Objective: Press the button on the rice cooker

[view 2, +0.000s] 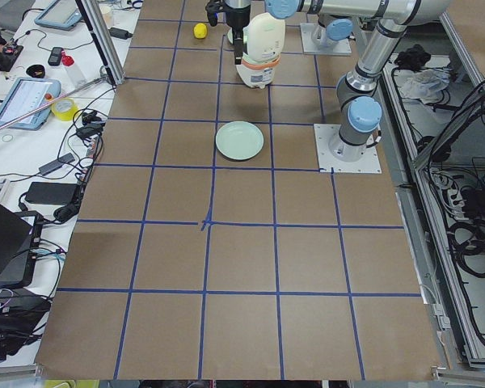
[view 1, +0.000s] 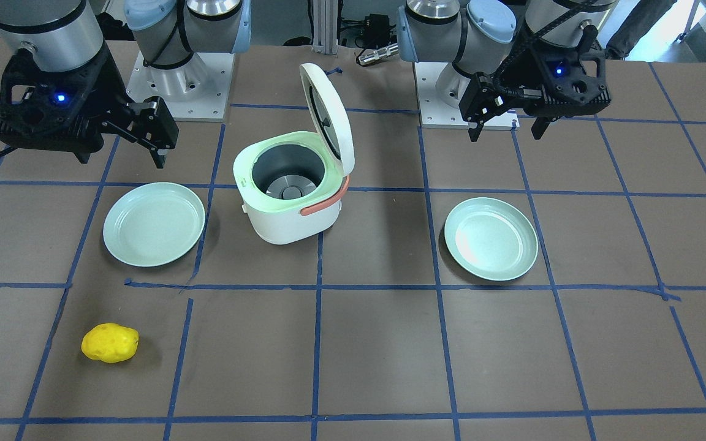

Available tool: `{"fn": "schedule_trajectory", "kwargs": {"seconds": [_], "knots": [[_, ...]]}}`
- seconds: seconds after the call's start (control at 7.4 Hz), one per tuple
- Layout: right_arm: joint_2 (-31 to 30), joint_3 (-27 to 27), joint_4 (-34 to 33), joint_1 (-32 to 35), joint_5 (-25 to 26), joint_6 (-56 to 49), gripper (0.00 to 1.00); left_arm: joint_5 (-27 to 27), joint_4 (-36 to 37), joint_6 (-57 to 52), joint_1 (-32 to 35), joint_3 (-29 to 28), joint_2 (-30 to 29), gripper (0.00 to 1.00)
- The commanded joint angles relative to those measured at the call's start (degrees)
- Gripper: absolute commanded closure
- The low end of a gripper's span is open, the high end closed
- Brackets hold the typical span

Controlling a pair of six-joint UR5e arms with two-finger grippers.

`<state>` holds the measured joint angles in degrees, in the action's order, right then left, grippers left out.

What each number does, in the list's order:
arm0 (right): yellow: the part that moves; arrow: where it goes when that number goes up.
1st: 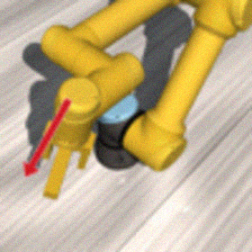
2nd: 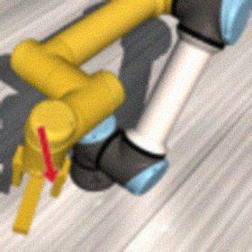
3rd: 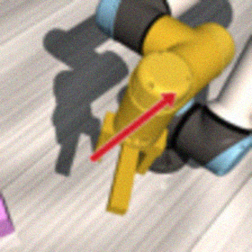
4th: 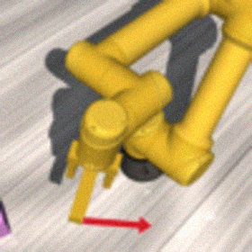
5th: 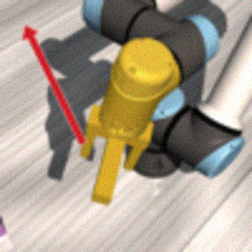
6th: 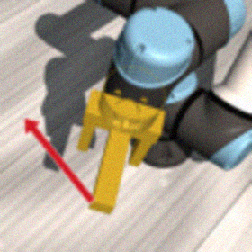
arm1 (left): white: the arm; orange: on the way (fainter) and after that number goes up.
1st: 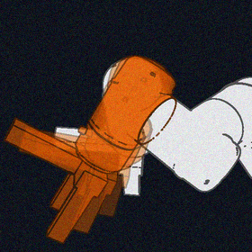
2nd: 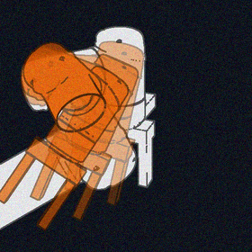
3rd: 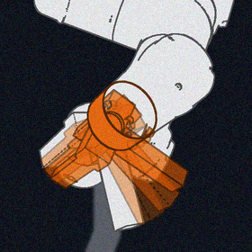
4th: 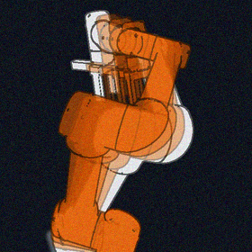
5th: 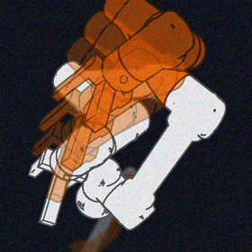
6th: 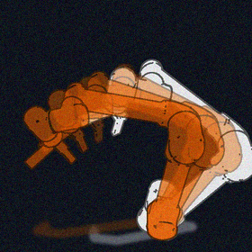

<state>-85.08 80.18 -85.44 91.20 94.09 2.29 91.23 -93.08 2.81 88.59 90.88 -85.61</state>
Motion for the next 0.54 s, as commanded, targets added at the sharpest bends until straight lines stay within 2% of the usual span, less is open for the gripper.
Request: {"fn": "schedule_trajectory", "kwargs": {"seconds": [0.0, 0.41], "knots": [[0.00, 0.59, -0.17, -1.20, 0.66, 0.35, 0.00, 0.00, 0.00, 0.00, 0.00, 0.00, 0.00, 0.00], [-0.52, 1.99, -0.07, -1.20, -0.13, 0.88, 0.00, 0.00, 0.00, 0.00, 0.00, 0.00, 0.00, 0.00]]}}
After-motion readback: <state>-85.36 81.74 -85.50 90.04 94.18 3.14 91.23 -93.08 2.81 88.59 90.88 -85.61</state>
